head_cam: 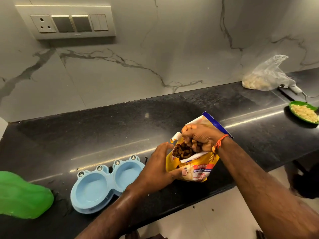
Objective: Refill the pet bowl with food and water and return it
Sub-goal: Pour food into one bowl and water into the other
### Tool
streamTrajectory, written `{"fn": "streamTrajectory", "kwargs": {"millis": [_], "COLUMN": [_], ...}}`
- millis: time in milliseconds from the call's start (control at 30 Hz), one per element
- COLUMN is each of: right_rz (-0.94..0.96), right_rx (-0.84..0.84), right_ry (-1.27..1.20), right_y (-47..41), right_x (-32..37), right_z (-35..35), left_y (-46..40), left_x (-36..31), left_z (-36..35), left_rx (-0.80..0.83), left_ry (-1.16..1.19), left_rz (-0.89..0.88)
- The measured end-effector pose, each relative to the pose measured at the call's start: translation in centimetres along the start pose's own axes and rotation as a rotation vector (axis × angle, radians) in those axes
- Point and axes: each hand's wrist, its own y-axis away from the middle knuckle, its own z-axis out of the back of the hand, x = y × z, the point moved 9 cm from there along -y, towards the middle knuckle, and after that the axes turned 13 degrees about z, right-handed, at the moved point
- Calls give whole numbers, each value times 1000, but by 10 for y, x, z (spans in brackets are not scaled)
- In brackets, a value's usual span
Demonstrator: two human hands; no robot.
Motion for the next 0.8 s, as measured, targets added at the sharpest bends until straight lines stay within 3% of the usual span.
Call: {"fn": "streamTrajectory", "kwargs": {"millis": [233, 400, 500, 667, 800], "right_rz": [47, -9, 79, 517, 659], "right_rx": [253, 328, 323, 177, 263], "right_ry": [-205, -116, 49, 553, 797], "right_y": [9, -3, -11, -16, -8], "right_x": [32, 5, -13, -8, -10], "right_z": [-90, -185, -225, -250, -258], "left_y": [19, 51, 67, 74, 75], "left_x": [69, 123, 143, 153, 153], "left_z": [51, 86, 94, 91, 89], "left_rx": [-150, -233, -232, -250, -274], "left_ry": [233, 209, 184, 143, 127], "left_rz": [208, 409, 495, 517, 515]}}
